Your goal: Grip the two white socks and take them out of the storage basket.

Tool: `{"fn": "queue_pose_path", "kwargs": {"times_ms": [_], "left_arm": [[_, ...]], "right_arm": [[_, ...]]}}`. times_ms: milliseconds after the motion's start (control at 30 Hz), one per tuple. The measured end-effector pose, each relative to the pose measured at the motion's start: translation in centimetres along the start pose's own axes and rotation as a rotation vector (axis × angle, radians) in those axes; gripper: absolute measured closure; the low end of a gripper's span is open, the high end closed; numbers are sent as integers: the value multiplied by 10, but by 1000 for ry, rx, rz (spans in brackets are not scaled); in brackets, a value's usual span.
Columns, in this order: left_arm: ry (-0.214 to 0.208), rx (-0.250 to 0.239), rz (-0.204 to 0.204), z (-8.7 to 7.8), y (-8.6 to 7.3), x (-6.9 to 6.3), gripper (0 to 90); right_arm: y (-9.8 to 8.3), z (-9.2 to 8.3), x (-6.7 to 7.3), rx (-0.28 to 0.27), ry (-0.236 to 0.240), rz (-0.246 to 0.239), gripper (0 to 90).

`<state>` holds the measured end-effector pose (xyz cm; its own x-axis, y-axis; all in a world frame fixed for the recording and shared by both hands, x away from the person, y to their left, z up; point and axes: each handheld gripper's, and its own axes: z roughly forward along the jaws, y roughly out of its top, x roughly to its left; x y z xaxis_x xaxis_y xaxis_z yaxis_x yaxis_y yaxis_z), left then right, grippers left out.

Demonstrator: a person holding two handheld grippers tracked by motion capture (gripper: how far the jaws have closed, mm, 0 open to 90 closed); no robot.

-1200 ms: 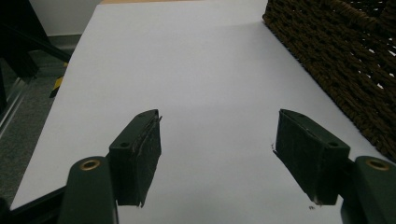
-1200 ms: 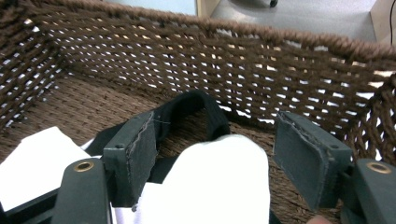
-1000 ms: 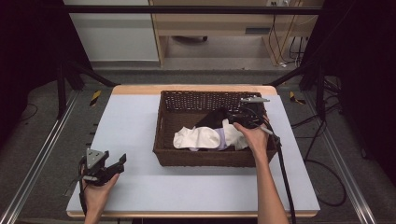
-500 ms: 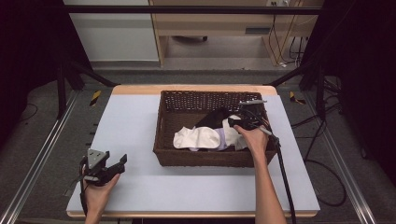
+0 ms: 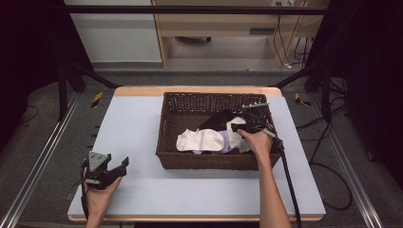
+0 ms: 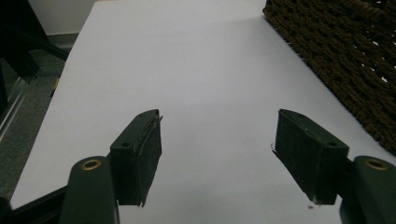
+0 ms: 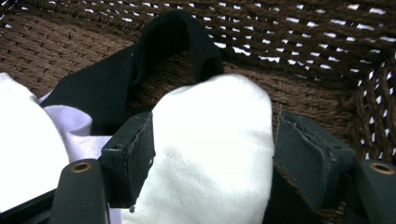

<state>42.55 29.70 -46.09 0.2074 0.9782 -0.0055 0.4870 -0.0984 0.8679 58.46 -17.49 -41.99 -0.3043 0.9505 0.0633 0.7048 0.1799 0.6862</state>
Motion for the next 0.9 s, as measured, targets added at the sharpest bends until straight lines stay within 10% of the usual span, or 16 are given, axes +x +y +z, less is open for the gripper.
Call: {"fn": "queue_pose_path", "kwargs": {"times_ms": [500, 900], "left_arm": [[0, 1, 4, 0, 0, 0, 310], [-1, 0, 1, 0, 0, 1, 314]], "right_arm": [[-1, 1, 1, 121, 1, -51, 730], [1, -9, 0, 48, 24, -49, 859]]}}
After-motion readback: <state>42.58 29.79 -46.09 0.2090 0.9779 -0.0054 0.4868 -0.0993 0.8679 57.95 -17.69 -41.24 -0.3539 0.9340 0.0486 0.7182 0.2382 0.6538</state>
